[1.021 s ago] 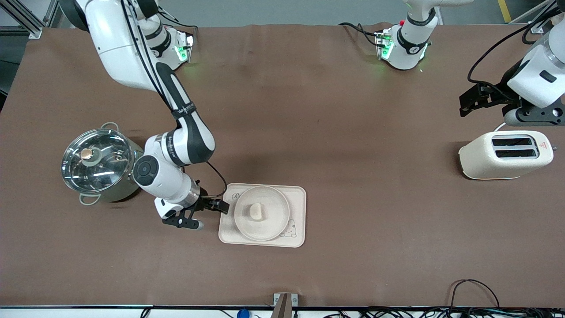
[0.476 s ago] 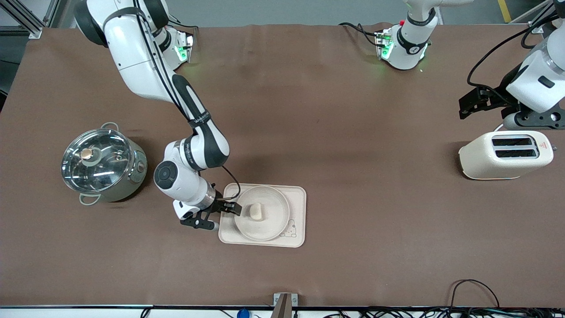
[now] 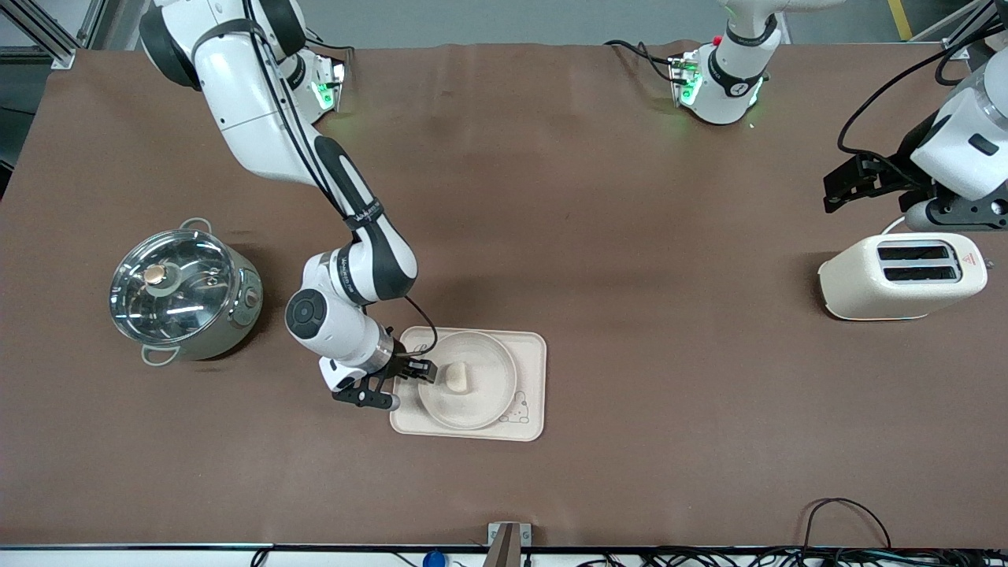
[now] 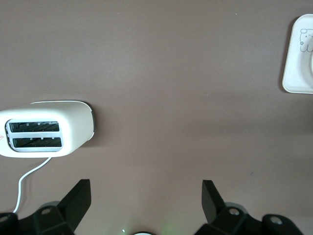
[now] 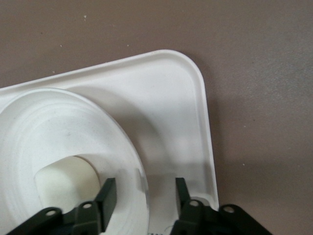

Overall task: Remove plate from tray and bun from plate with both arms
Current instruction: 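Close the right gripper on the plate rim, then lift the plate with bun off the tray and set it beside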

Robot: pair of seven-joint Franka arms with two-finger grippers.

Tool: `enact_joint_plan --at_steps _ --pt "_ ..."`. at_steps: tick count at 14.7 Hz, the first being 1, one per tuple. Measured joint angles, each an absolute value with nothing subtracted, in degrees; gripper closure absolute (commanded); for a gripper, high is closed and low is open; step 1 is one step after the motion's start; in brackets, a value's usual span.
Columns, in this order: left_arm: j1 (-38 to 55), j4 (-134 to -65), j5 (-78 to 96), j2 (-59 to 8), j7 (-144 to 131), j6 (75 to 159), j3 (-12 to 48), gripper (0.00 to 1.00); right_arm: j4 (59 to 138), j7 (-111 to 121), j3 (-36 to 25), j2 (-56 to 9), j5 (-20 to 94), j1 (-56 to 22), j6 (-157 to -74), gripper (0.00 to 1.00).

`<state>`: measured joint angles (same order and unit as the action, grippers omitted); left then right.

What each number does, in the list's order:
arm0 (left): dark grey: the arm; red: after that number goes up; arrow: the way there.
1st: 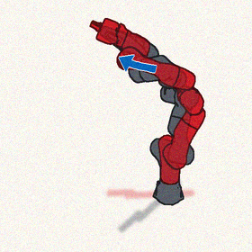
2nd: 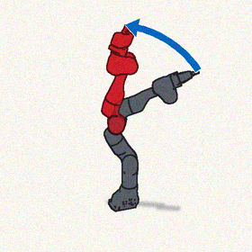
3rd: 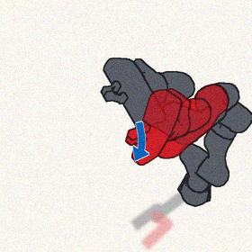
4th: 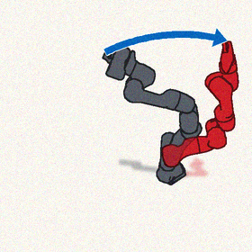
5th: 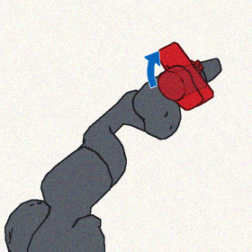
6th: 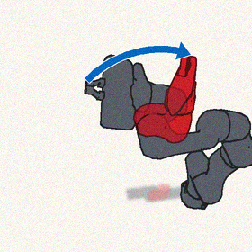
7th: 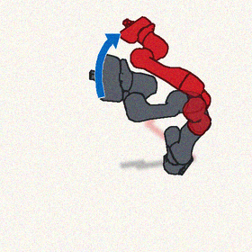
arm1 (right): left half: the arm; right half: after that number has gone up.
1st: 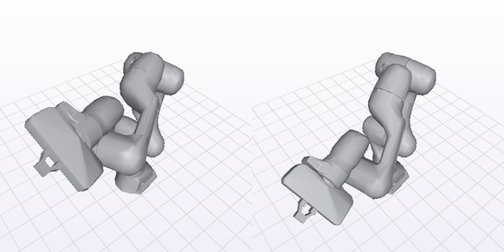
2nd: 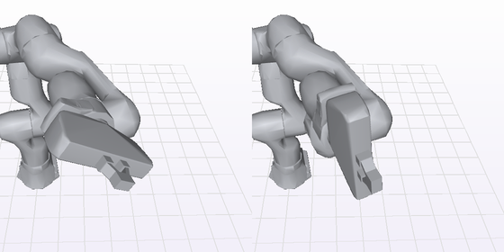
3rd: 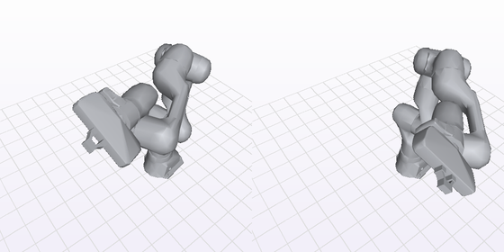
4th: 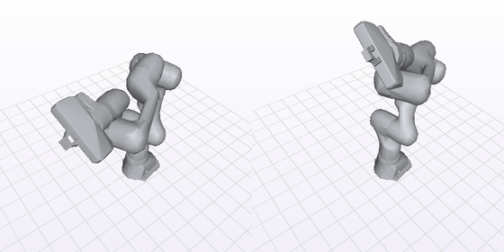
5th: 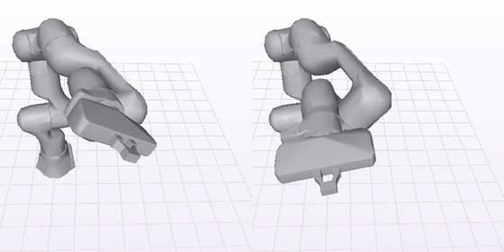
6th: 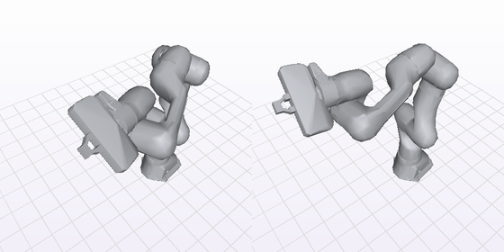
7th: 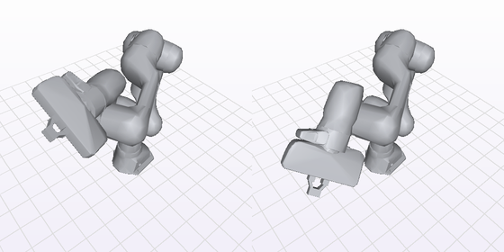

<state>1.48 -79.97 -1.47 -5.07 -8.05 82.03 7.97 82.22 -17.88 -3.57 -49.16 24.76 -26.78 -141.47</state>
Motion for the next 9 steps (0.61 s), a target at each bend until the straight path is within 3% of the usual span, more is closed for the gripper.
enact_joint_plan --at_steps 7,9 --pt "1.7 -80.0 -1.5 -5.1 -8.0 82.0 8.0 0.00 81.3 -17.8 -3.3 -49.9 24.8 -26.9 -141.5 0.90" --pt "2.0 -80.0 -1.5 -5.3 -8.0 82.0 8.1 0.00 81.3 -17.8 -3.3 -50.0 24.8 -26.9 -141.5 0.91"
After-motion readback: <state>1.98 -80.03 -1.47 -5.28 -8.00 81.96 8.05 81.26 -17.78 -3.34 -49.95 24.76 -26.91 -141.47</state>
